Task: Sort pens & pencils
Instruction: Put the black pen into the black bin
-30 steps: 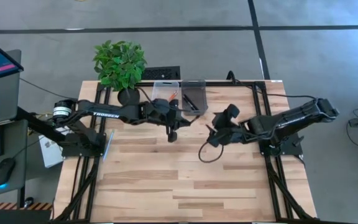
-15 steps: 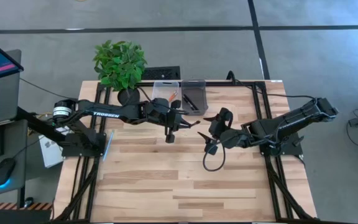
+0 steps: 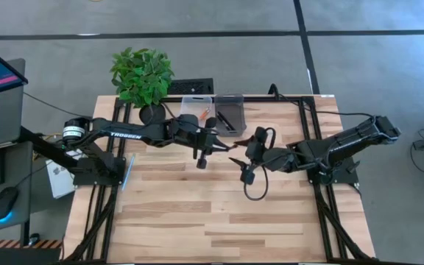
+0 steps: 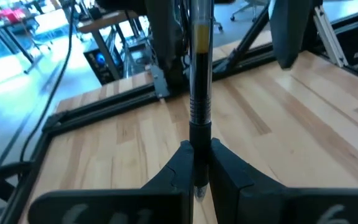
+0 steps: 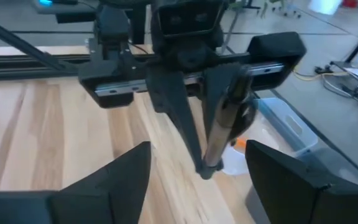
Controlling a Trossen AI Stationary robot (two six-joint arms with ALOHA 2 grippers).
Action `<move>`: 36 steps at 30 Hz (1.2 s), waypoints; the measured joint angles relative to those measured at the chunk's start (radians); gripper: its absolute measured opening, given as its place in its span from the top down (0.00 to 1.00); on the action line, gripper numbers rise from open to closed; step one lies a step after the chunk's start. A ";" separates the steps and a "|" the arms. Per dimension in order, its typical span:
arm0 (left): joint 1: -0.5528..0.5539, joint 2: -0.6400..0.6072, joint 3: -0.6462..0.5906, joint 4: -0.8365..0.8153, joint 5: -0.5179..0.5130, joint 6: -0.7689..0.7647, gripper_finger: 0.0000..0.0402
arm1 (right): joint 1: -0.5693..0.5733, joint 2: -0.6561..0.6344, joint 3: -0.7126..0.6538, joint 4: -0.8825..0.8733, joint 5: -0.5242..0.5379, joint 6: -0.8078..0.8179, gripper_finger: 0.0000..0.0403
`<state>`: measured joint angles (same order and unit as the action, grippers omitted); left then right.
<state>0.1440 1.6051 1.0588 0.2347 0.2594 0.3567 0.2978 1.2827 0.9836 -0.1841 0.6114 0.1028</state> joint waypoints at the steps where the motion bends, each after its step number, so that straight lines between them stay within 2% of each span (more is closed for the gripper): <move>1: 0.000 0.000 0.000 0.009 0.001 0.000 0.97 | -0.002 0.000 0.000 0.003 -0.005 -0.006 0.31; 8: -0.002 0.000 0.000 0.029 0.085 -0.010 0.97 | -0.014 0.000 0.000 0.032 -0.010 -0.025 0.35; 19: -0.008 0.000 0.000 0.028 0.076 -0.013 0.97 | -0.025 0.000 0.000 0.067 -0.014 -0.033 0.38; 24: -0.006 0.000 0.000 0.029 0.076 -0.012 0.97 | -0.025 0.000 0.000 0.066 -0.016 -0.033 0.51; 31: -0.006 0.000 0.000 0.033 0.068 -0.002 0.97 | -0.025 0.000 0.000 0.066 -0.040 -0.047 0.84; 36: -0.006 0.000 0.000 0.045 0.066 -0.012 0.92 | -0.025 -0.001 0.001 0.070 -0.042 -0.058 0.85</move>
<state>0.1383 1.6054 1.0588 0.2798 0.3255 0.3443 0.2726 1.2816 0.9844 -0.1143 0.5699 0.0444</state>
